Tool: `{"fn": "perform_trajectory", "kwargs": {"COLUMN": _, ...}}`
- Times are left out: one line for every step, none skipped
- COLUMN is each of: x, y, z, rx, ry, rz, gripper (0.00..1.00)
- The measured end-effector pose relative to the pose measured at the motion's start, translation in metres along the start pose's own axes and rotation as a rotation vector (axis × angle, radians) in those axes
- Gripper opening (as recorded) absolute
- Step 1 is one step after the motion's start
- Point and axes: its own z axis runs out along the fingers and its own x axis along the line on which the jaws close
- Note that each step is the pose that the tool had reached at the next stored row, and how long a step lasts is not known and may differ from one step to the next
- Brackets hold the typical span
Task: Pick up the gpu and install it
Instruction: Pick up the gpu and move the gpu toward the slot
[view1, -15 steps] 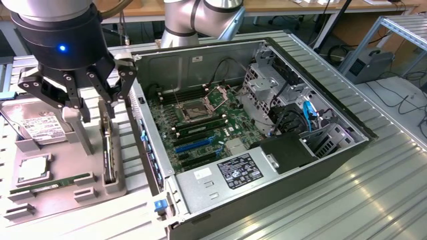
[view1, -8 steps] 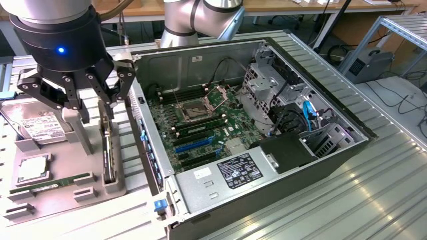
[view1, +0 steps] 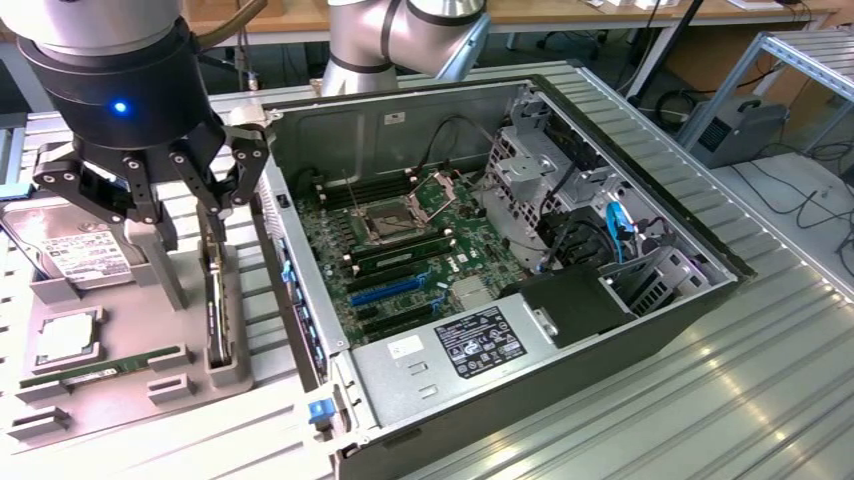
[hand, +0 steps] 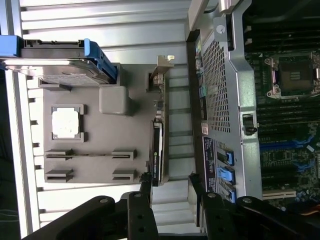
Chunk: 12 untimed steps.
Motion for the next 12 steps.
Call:
{"fn": "perform_trajectory", "kwargs": {"x": 0.0002, "y": 0.0, "z": 0.0004, "rx": 0.0, "ry": 0.0001, "rz": 0.0, "gripper": 0.42}}
{"fn": "perform_trajectory", "kwargs": {"x": 0.0005, "y": -0.0001, "z": 0.0009, "rx": 0.0, "ry": 0.0, "rz": 0.0, "gripper": 0.42}}
{"fn": "perform_trajectory", "kwargs": {"x": 0.0011, "y": -0.0002, "z": 0.0018, "rx": 0.0001, "ry": 0.0001, "rz": 0.0, "gripper": 0.42}}
{"fn": "perform_trajectory", "kwargs": {"x": 0.0012, "y": -0.0002, "z": 0.0021, "rx": 0.0001, "ry": 0.0001, "rz": 0.0, "gripper": 0.42}}
{"fn": "perform_trajectory", "kwargs": {"x": 0.0013, "y": -0.0002, "z": 0.0025, "rx": 0.0001, "ry": 0.0001, "rz": 0.0, "gripper": 0.42}}
{"fn": "perform_trajectory", "kwargs": {"x": 0.0015, "y": -0.0002, "z": 0.0029, "rx": 0.0, "ry": 0.0001, "rz": 0.0, "gripper": 0.42}}
{"fn": "perform_trajectory", "kwargs": {"x": 0.0016, "y": -0.0002, "z": 0.0033, "rx": 0.0001, "ry": 0.0001, "rz": 0.0, "gripper": 0.42}}
{"fn": "perform_trajectory", "kwargs": {"x": 0.0017, "y": -0.0003, "z": 0.0037, "rx": 0.0001, "ry": 0.0001, "rz": 0.0, "gripper": 0.42}}
{"fn": "perform_trajectory", "kwargs": {"x": 0.0017, "y": -0.0002, "z": 0.0041, "rx": 0.0001, "ry": 0.0001, "rz": 0.0, "gripper": 0.42}}
{"fn": "perform_trajectory", "kwargs": {"x": 0.0018, "y": -0.0002, "z": 0.0044, "rx": 0.0001, "ry": 0.0001, "rz": 0.0, "gripper": 0.42}}
{"fn": "perform_trajectory", "kwargs": {"x": 0.0019, "y": -0.0002, "z": 0.0047, "rx": 0.0001, "ry": 0.0001, "rz": 0.0, "gripper": 0.42}}
{"fn": "perform_trajectory", "kwargs": {"x": 0.002, "y": -0.0001, "z": 0.0051, "rx": 0.0001, "ry": 0.0001, "rz": 0.0, "gripper": 0.42}}
